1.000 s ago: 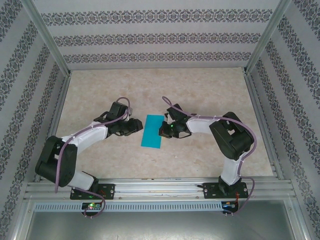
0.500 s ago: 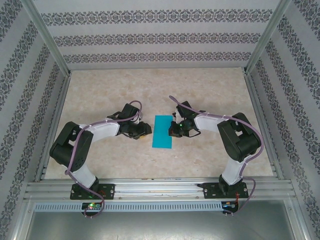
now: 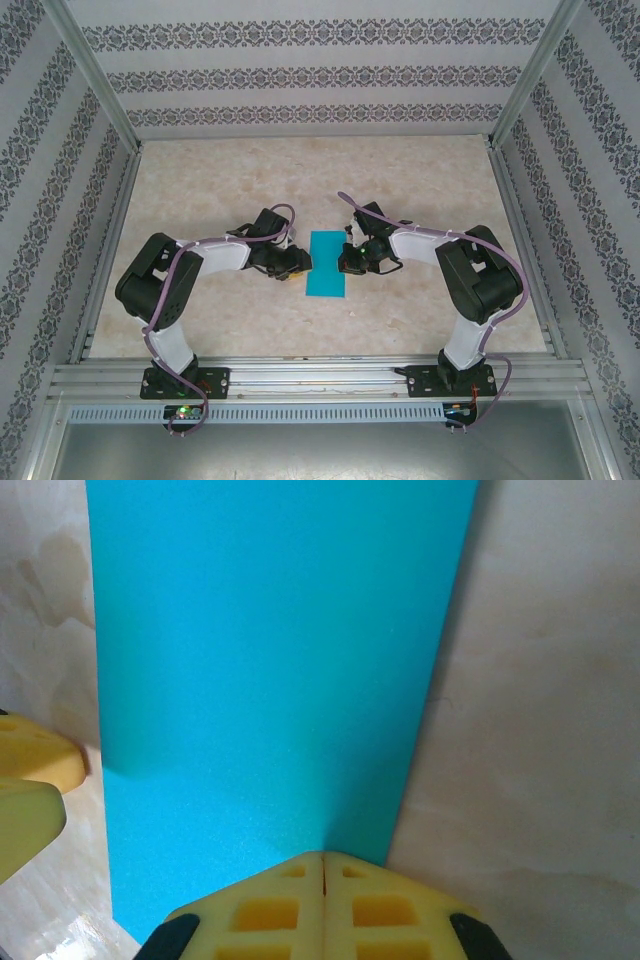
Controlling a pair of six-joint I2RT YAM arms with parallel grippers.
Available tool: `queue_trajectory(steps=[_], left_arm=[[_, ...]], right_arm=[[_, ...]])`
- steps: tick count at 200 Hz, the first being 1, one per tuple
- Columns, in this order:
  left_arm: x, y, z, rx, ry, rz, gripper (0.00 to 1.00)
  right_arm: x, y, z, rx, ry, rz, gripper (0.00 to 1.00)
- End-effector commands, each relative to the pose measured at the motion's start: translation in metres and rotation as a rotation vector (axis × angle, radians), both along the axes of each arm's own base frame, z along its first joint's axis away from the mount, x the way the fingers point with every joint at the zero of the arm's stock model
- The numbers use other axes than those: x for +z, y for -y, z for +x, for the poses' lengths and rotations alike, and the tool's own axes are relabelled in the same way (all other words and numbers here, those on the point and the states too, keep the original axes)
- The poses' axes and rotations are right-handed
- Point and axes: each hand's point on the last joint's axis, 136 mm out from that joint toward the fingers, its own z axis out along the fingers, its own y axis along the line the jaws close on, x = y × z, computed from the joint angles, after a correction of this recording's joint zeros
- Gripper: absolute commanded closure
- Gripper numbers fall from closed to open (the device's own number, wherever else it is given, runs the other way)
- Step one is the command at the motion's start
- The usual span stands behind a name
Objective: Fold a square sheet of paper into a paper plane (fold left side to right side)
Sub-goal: Move the paper to the center of the table, then third fold the triangle at the center of the table.
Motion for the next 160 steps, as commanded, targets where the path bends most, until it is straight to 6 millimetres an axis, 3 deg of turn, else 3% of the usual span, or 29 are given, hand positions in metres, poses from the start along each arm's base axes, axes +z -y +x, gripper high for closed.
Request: queue_trajectory(steps=[1, 160], left_arm=[[0.006, 0.012, 0.006, -0.013, 0.015, -0.034, 0.64], [0.004, 0.028, -0.002, -0.046, -0.01, -0.104, 0.66]], right_arm=[[-0.011, 0.014, -0.014, 0.003, -0.044, -0.05, 1.0], [-0.013, 0.014, -0.014, 0.0, -0.046, -0.053, 1.0]])
